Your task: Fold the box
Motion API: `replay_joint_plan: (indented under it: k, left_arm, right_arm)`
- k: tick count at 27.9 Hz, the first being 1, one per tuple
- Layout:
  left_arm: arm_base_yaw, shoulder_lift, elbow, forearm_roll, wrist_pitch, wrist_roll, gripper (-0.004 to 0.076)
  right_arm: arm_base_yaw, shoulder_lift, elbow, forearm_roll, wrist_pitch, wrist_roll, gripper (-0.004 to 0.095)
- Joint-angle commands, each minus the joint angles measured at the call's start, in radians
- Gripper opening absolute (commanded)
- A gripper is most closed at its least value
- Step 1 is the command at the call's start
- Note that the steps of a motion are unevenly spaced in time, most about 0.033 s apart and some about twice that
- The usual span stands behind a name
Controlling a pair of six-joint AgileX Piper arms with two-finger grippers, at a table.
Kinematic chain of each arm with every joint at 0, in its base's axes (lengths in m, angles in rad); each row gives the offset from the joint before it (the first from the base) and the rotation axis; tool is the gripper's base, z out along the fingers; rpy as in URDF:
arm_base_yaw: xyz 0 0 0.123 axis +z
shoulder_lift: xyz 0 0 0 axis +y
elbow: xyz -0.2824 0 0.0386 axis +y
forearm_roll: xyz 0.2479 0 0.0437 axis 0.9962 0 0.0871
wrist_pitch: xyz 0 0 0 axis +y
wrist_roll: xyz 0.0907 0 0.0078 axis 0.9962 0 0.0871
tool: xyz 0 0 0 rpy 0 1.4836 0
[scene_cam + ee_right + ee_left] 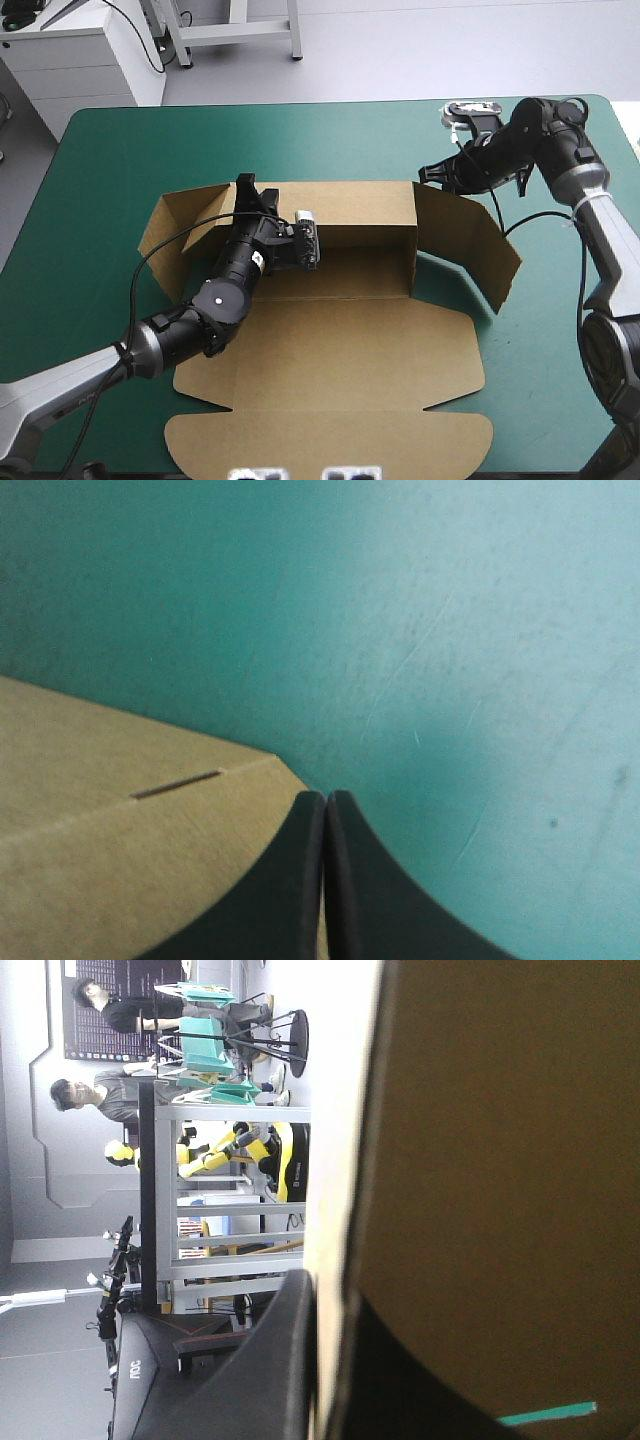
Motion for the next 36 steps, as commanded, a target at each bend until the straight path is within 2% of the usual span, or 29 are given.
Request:
replay_joint_plan:
  k: [1, 5, 9, 18, 30, 36]
  left_arm:
    - [-0.003, -0.029, -0.023, 0.005, 0.045, -0.012, -0.0008]
    - [-0.003, -0.029, -0.023, 0.001, 0.049, -0.012, -0.0008]
    - [-0.003, -0.029, -0.023, -0.006, 0.049, -0.012, -0.0004]
    - [-0.003, -0.029, -0.023, -0.006, 0.049, -0.008, 0.0001]
    - [-0.003, -0.029, -0.023, -0.004, 0.041, -0.002, 0.0001]
    - [-0.003, -0.029, -0.023, -0.002, 0.042, -0.002, 0.0001]
  right_arm:
    - [-0.002, -0.048, -0.034, 0.023, 0.065, -0.035, -0.0014]
    - [-0.004, -0.062, -0.032, 0.089, 0.073, -0.077, -0.0014]
    - [-0.004, -0.123, 0.041, 0.214, 0.002, -0.151, -0.0014]
    - [-0.004, -0.211, 0.245, 0.224, -0.096, -0.22, -0.0014]
    - [-0.002, -0.395, 0.559, 0.446, -0.349, -0.424, -0.0014]
    - [0.046, -0.405, 0.585, 0.499, -0.387, -0.444, -0.0014]
